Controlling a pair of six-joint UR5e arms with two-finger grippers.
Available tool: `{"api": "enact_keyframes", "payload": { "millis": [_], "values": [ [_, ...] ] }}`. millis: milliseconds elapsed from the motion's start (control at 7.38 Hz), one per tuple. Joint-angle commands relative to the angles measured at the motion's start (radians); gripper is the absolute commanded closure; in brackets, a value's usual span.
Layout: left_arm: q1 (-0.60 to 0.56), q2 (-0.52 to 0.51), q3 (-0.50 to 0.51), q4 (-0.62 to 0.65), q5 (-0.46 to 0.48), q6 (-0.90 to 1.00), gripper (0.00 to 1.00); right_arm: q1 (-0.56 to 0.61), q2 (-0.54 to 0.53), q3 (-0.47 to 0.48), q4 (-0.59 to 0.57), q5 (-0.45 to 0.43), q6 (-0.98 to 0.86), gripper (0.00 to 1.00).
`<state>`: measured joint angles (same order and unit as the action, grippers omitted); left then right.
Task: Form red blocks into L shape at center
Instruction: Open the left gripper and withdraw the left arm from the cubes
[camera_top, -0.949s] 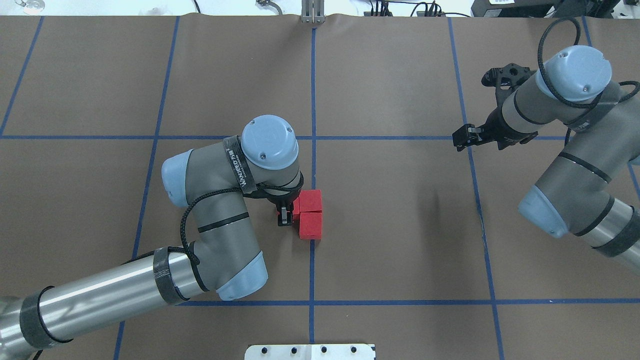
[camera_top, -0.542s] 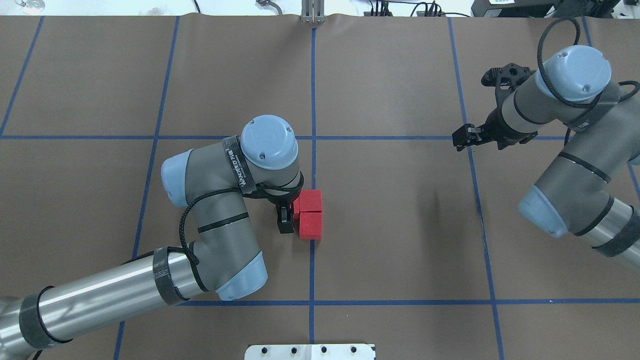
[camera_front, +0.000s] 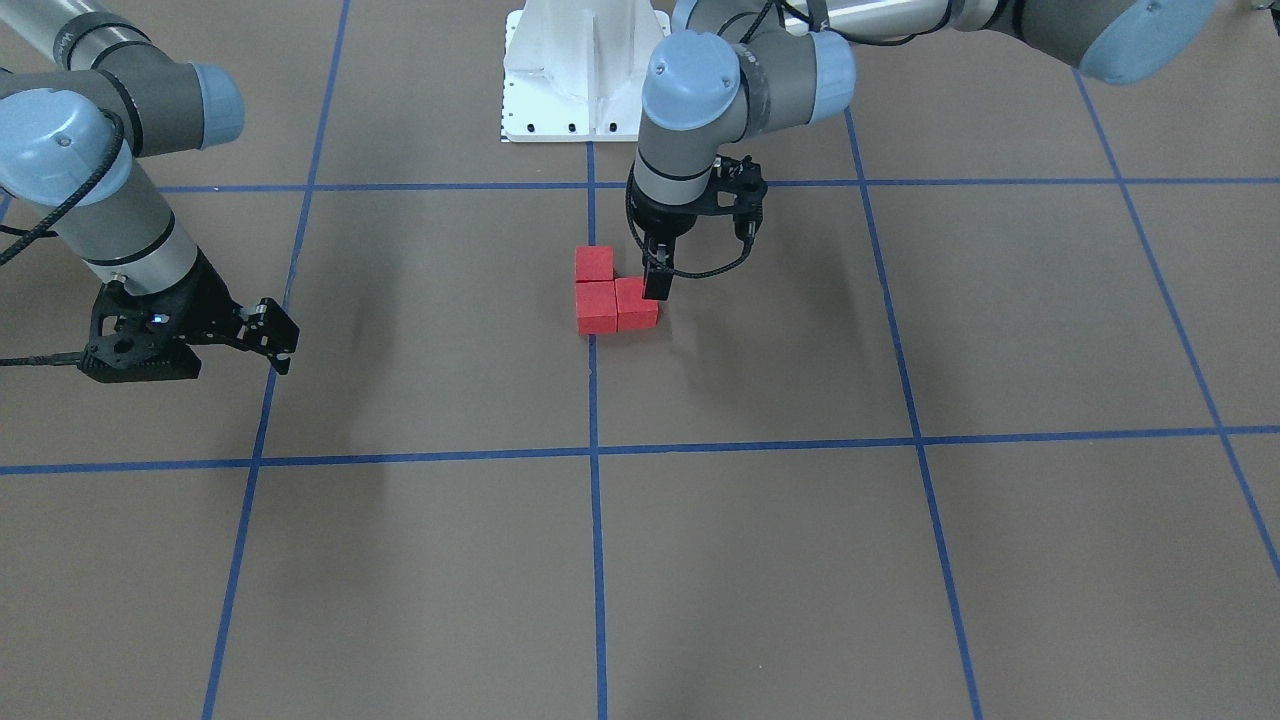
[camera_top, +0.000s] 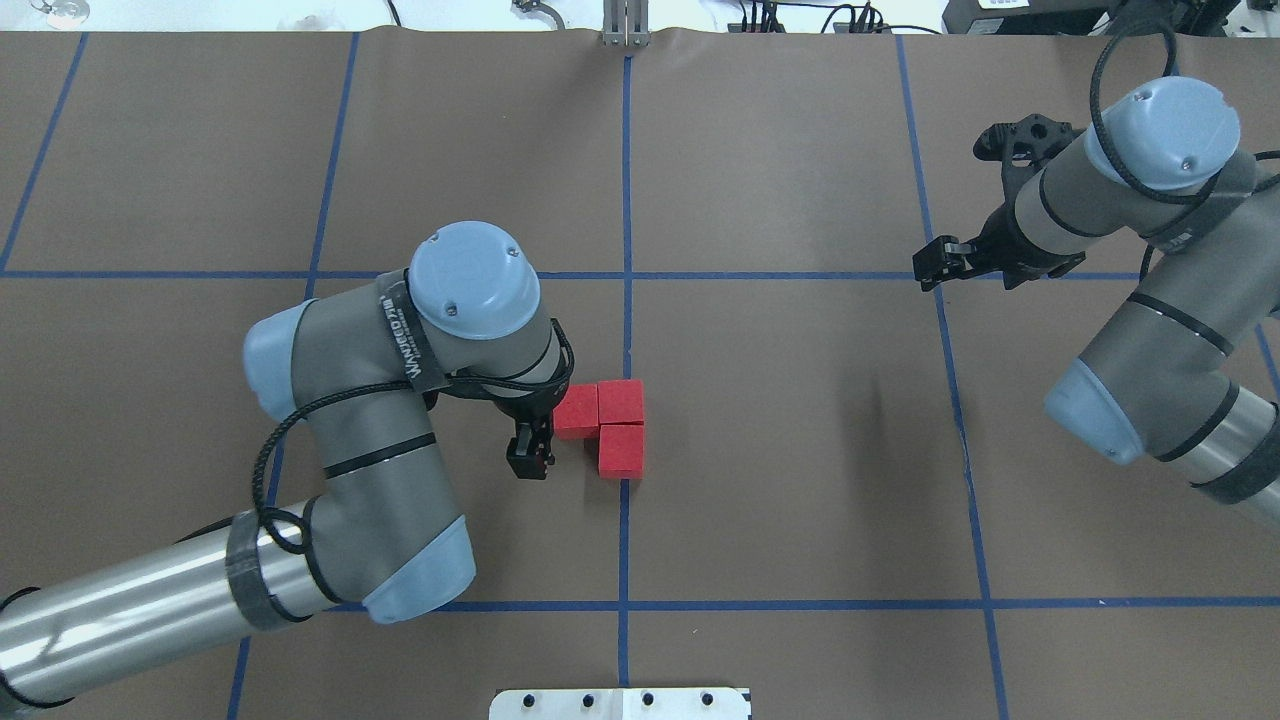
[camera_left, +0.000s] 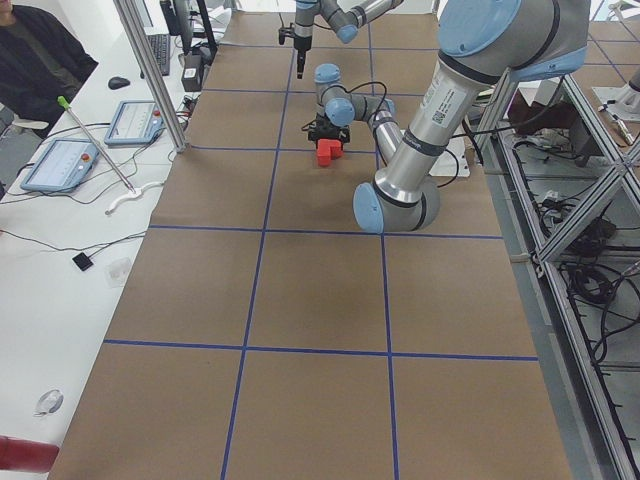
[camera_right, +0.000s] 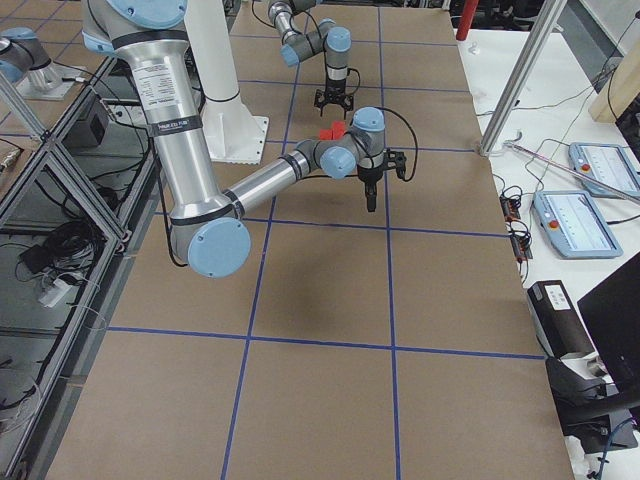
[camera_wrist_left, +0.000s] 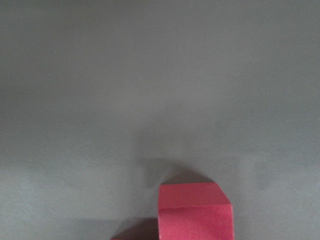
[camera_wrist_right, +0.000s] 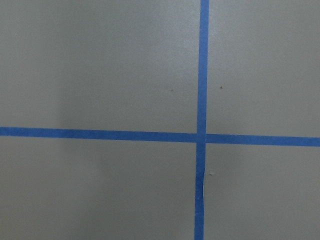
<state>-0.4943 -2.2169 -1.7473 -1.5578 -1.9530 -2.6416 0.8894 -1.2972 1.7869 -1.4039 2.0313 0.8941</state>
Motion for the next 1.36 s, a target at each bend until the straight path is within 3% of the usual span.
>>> {"api": "enact_keyframes", "payload": {
  "millis": [0,542,814,1220],
  "values": [
    [-0.007,0.242,-0.269,-0.005,0.005,0.281,0.0,0.098,-0.01,0.0,-0.001,0.088,-0.017,0.0],
    [-0.22,0.501,-0.408,-0.047,-0.007,0.92,0.0,0.365,-0.155,-0.004,-0.015,0.243,-0.347,0.0],
    [-0.4,0.61,-0.408,-0.048,-0.143,1.332,0.0,0.509,-0.246,-0.003,-0.017,0.306,-0.522,0.0],
    [-0.756,0.758,-0.347,-0.047,-0.335,1.957,0.0,0.597,-0.292,-0.044,-0.017,0.308,-0.693,0.0]
  ]
}}
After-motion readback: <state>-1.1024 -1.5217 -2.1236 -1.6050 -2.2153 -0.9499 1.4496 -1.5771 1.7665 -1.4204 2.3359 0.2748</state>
